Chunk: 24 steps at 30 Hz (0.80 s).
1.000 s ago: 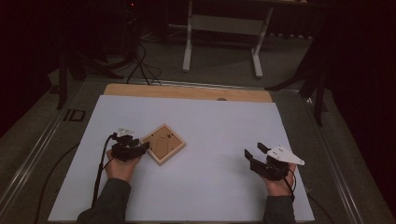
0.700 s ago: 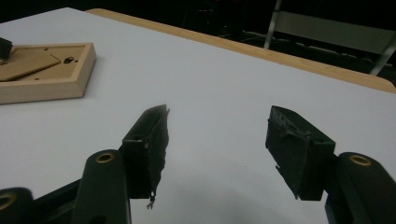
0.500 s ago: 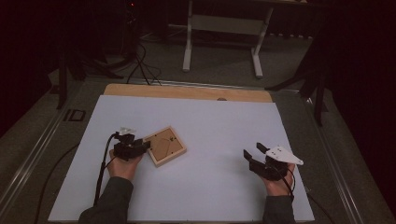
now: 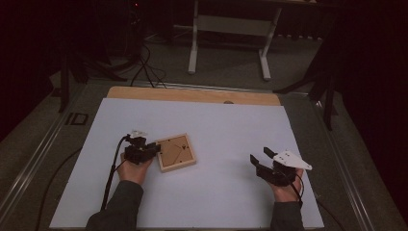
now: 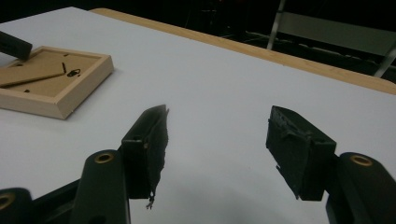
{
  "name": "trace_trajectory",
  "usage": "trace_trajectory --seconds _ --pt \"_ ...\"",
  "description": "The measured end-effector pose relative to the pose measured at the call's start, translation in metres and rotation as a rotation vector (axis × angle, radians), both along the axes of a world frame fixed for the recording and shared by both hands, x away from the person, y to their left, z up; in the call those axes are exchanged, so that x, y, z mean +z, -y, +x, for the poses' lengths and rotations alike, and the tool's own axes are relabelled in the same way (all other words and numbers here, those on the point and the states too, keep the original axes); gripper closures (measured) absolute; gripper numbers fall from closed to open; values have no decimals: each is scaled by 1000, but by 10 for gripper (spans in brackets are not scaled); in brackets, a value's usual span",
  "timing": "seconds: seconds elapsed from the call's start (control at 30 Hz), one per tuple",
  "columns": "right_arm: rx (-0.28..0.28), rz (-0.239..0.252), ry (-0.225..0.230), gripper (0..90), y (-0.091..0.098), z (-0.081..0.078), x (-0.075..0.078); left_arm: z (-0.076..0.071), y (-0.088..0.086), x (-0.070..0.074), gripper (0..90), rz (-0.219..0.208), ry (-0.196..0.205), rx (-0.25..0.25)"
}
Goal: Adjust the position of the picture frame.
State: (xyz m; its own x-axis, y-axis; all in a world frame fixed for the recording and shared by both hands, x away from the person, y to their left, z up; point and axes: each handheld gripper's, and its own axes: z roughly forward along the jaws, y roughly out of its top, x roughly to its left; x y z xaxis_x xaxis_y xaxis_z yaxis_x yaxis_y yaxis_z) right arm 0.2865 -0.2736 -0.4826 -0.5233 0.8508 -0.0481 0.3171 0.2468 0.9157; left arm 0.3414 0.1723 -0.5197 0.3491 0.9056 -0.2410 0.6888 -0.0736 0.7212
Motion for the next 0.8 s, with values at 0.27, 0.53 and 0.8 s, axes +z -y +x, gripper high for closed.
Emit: trace_trajectory --seconds 0.27,0.53,0.8 --pt "5 -1 1 379 0 0 0 6 19 1 747 19 6 -41" --pt "35 26 -7 417 -9 1 1 5 27 1 702 17 1 -80" --pt "122 -5 -27 514 -39 1 -2 -10 16 8 684 -4 48 -108"
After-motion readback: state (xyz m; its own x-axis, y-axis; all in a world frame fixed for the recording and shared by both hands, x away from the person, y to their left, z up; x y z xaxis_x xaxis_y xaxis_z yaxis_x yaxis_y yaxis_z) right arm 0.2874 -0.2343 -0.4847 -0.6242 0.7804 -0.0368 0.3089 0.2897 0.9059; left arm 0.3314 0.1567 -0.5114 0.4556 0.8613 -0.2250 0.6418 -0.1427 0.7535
